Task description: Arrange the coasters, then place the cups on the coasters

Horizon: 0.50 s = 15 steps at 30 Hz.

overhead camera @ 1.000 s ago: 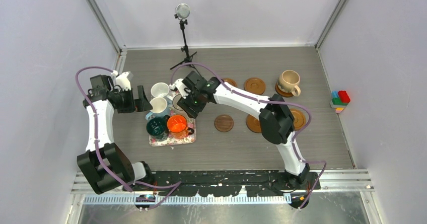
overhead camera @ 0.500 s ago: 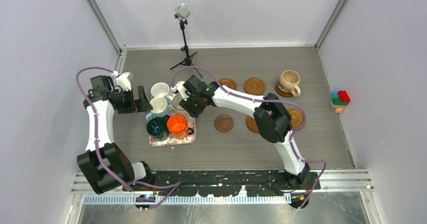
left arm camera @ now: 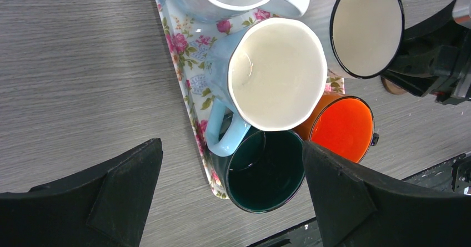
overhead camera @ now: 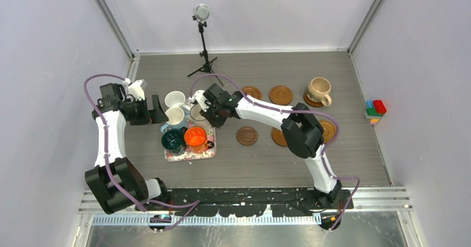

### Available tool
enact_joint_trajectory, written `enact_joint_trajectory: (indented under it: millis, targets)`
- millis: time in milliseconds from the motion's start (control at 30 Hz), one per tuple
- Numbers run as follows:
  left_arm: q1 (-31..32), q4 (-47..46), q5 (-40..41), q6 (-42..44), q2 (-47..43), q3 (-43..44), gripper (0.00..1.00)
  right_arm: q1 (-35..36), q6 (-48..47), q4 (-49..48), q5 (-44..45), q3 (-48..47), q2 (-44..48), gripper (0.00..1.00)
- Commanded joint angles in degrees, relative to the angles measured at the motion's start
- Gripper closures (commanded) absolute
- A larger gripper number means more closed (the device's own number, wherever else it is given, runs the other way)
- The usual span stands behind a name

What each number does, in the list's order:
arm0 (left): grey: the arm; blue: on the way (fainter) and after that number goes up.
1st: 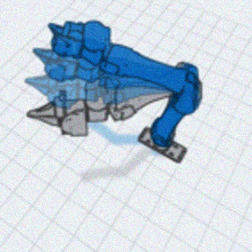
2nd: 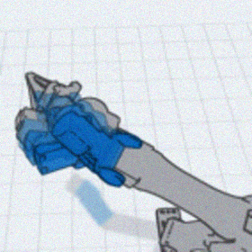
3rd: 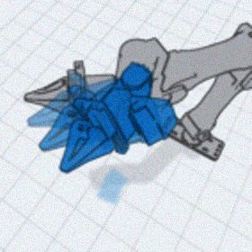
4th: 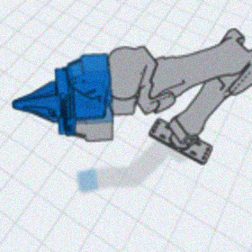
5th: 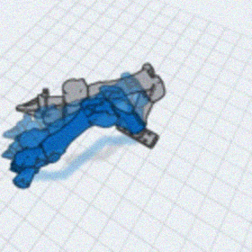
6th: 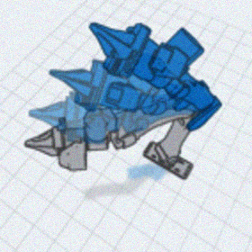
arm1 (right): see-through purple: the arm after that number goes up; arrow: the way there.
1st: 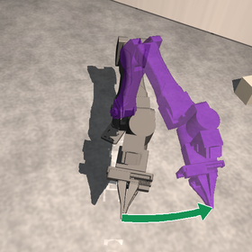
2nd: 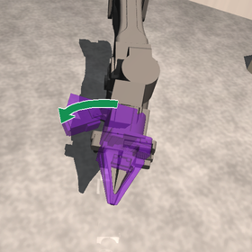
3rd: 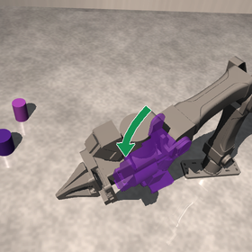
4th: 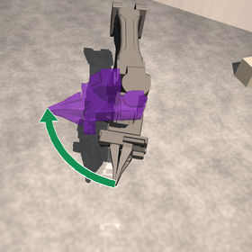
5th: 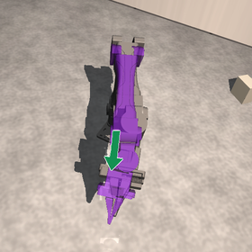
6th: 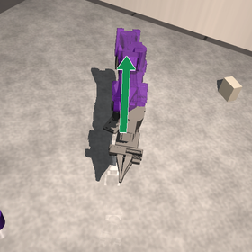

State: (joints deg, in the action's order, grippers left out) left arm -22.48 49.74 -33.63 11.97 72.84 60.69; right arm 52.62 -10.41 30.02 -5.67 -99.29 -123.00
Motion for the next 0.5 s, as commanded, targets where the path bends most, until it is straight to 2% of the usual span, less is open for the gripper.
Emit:
enact_joint_trajectory:
  millis: [0,267,467]
  targets:
    - [0.1,-1.5,-1.2,-0.5,-2.0,-0.3,0.00,-0.6,0.0,-3.9,-0.9,-0.2,9.3,1.00]
    - [0.1,-1.8,-1.0,-0.6,-2.0,-0.3,0.00,-5.0,0.8,-6.2,-1.2,1.6,16.1,0.99]
    - [0.1,-2.1,-0.9,-0.6,-1.8,-0.5,0.00,-12.8,1.6,-12.4,-1.3,10.0,24.2,1.00]
